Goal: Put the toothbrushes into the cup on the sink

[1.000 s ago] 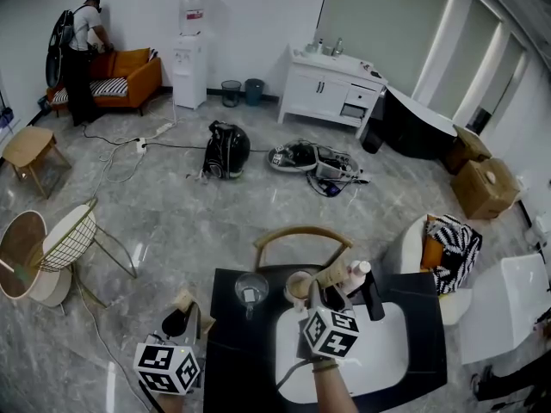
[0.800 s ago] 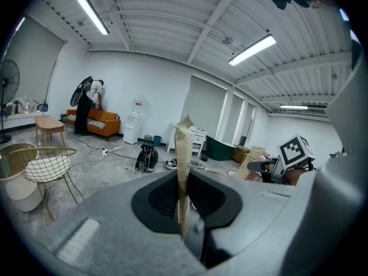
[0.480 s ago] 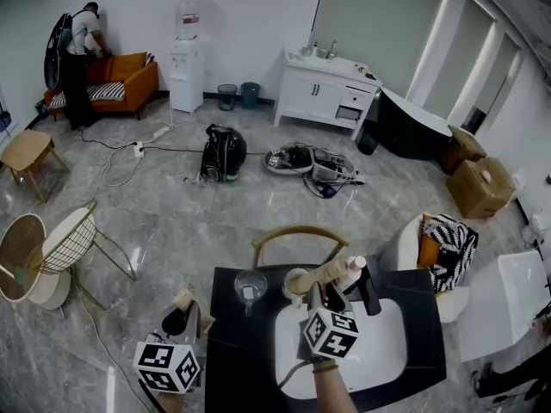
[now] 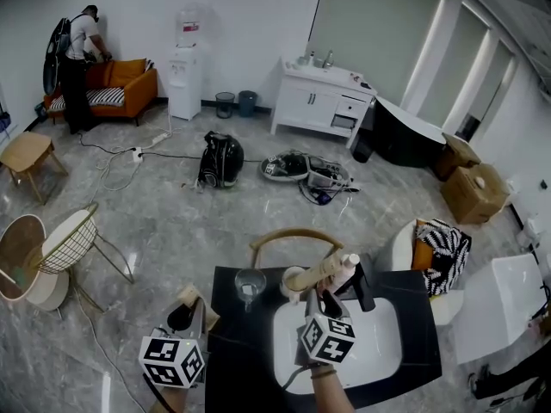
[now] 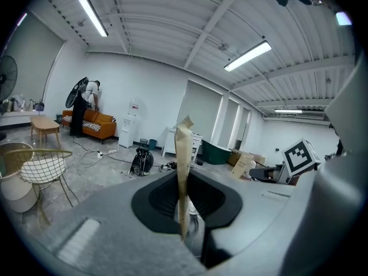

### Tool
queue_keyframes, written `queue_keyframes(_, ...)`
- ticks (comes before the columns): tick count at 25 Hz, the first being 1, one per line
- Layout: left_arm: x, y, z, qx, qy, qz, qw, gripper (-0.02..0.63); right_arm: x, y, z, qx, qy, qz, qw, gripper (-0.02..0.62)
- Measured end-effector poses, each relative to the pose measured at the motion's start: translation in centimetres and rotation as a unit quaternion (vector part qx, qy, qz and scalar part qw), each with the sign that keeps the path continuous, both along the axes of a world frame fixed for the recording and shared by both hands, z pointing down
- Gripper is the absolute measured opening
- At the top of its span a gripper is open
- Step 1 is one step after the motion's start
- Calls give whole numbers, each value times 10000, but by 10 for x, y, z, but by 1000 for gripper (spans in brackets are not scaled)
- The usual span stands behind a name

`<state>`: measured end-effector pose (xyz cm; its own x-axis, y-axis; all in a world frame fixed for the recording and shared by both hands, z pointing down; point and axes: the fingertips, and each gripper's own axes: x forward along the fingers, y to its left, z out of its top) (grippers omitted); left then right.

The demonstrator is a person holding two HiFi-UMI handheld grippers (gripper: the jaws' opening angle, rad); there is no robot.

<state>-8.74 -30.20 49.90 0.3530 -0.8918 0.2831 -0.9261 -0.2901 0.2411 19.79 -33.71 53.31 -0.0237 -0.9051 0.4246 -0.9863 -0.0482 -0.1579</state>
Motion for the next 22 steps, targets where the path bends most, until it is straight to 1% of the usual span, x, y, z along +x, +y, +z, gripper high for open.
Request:
queue_keyframes(7, 12, 7, -11, 146, 112, 146, 9997, 38, -7, 26, -13, 160, 132, 65, 9998, 66)
queue_keyframes(10, 16, 12, -16, 190, 138, 173, 9996, 38, -8, 37, -16, 161, 162, 79, 9997, 27)
queue_keyframes(15, 19, 21, -23, 264, 157, 205, 9993, 38, -13, 52, -22, 200, 151, 45, 9997, 5)
queue_keyframes(22, 23, 30, -40, 473, 233, 287, 9982, 38, -26, 70, -41, 367, 167, -110, 9991, 3)
